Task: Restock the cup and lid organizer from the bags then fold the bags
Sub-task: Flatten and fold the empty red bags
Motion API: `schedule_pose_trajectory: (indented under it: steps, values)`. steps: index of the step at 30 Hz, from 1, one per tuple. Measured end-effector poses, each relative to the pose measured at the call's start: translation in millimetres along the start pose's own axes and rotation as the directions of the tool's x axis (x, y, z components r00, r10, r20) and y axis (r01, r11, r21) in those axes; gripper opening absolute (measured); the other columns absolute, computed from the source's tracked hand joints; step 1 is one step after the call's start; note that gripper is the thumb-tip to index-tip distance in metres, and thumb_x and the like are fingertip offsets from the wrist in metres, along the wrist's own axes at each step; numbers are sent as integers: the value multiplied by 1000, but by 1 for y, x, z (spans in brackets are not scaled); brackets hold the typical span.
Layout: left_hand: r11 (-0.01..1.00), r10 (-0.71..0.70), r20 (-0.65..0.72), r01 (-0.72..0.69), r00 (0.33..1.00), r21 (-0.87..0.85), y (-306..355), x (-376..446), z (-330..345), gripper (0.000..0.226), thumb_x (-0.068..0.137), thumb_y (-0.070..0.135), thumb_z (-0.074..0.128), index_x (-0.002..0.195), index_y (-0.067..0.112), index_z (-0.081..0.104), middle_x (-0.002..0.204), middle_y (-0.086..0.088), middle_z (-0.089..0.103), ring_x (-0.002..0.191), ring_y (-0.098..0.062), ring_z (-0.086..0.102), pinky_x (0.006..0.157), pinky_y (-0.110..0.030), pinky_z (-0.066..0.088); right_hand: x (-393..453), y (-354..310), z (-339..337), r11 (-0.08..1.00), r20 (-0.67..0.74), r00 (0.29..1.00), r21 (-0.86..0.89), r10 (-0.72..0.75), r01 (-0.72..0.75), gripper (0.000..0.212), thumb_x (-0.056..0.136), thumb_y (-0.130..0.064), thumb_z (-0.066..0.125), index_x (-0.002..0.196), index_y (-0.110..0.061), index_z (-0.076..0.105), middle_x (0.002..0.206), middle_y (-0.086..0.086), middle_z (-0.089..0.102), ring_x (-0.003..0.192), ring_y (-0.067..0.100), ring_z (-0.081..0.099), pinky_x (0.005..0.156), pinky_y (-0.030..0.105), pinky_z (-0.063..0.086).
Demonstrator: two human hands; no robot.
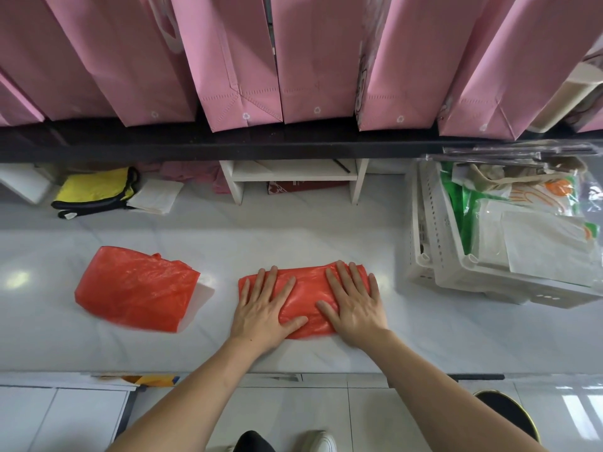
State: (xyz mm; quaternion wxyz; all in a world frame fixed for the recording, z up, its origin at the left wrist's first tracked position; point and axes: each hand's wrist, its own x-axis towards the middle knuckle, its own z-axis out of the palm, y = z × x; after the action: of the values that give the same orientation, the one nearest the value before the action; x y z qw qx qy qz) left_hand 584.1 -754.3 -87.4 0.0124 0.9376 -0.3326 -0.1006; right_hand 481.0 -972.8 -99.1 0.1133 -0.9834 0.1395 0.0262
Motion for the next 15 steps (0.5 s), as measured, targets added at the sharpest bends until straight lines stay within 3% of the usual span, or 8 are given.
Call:
schedule_pose_trajectory:
  steps: [5,9,12,15]
  values:
    - [998,-57,56,58,997,-28,-7,-8,-1,106,74,101,15,157,46,-20,167,-5,-29,154,-25,-28,127,-49,-10,-4,2,-5,997,48,996,20,69,-70,77,99,-76,9,165,-39,-4,172,-5,-16,159,18,-17,128,50,-9]
    - [987,-77,112,92,991,-130,-6,-13,-8,105,72,98,12,159,46,-15,163,-13,-34,152,-31,-32,126,-51,-10,-12,1,-8,983,55,985,76,162,-165,73,104,-64,8,166,-28,-3,174,4,-12,160,22,-15,129,48,-5]
    - [921,-264,30,261,964,-290,2,-22,-12,95,86,85,35,163,39,4,168,-19,-17,156,-41,-9,127,-52,5,-20,-2,-12,960,-12,968,130,250,-246,85,98,-68,12,165,-16,17,173,11,12,160,30,9,129,47,10]
    - [759,-520,4,464,854,-457,17,-29,-25,96,89,66,62,162,25,15,166,-23,12,147,-45,22,117,-52,30,-22,-11,-19,963,14,970,117,241,-241,92,92,-78,24,161,-16,29,166,12,27,151,34,26,123,47,23]
